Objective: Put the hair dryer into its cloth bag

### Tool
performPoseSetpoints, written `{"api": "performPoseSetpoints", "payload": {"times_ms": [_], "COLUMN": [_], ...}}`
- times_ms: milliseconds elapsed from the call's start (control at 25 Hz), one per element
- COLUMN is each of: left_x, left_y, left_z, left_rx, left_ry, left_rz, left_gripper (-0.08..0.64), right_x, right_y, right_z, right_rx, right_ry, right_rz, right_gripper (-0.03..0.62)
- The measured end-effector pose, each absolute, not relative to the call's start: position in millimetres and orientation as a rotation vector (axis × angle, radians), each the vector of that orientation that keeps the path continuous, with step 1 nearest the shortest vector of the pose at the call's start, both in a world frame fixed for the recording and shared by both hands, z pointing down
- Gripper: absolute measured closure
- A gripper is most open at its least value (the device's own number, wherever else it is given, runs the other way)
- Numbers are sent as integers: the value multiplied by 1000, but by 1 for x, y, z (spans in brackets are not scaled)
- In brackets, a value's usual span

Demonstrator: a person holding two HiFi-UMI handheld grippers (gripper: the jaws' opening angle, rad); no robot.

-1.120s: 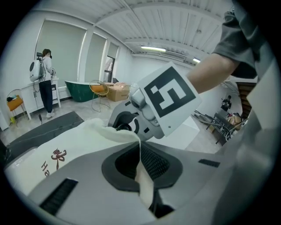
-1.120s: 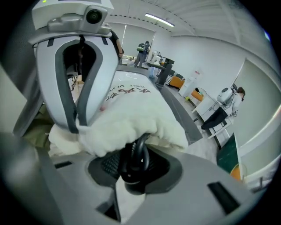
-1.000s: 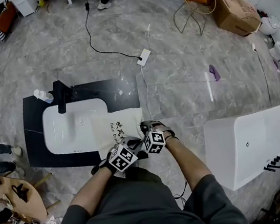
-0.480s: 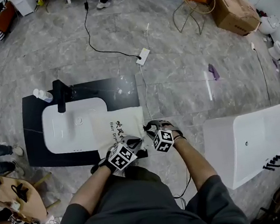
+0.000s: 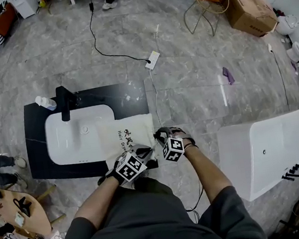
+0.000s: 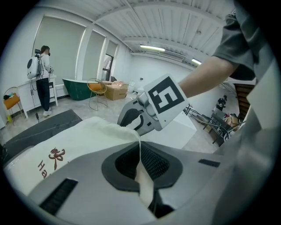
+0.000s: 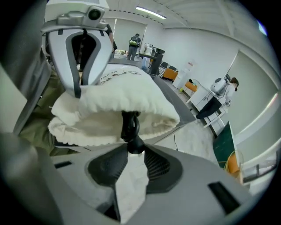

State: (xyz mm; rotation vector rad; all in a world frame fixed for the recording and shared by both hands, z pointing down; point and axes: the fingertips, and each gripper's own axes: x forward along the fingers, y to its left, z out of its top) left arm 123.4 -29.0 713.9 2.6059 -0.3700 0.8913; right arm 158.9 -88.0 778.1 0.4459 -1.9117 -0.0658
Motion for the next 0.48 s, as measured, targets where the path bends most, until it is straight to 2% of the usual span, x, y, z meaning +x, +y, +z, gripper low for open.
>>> {"api": "performPoseSetpoints", "payload": {"times_ms": [280, 480], "left_x": [125, 127], "left_y": [-31, -29], "left_z": [713, 715], "left_rx": [2609, 2609], "left_ry": [-361, -349], "left_rz": [888, 889], "left_gripper": [552, 551], "right_x": [114, 117], "right_y": [-93, -92], "right_z": [762, 774], "right_rx": [426, 417], "right_ry": [-2005, -1990], "right_rz": [-129, -71], "right_gripper": [476, 476]}}
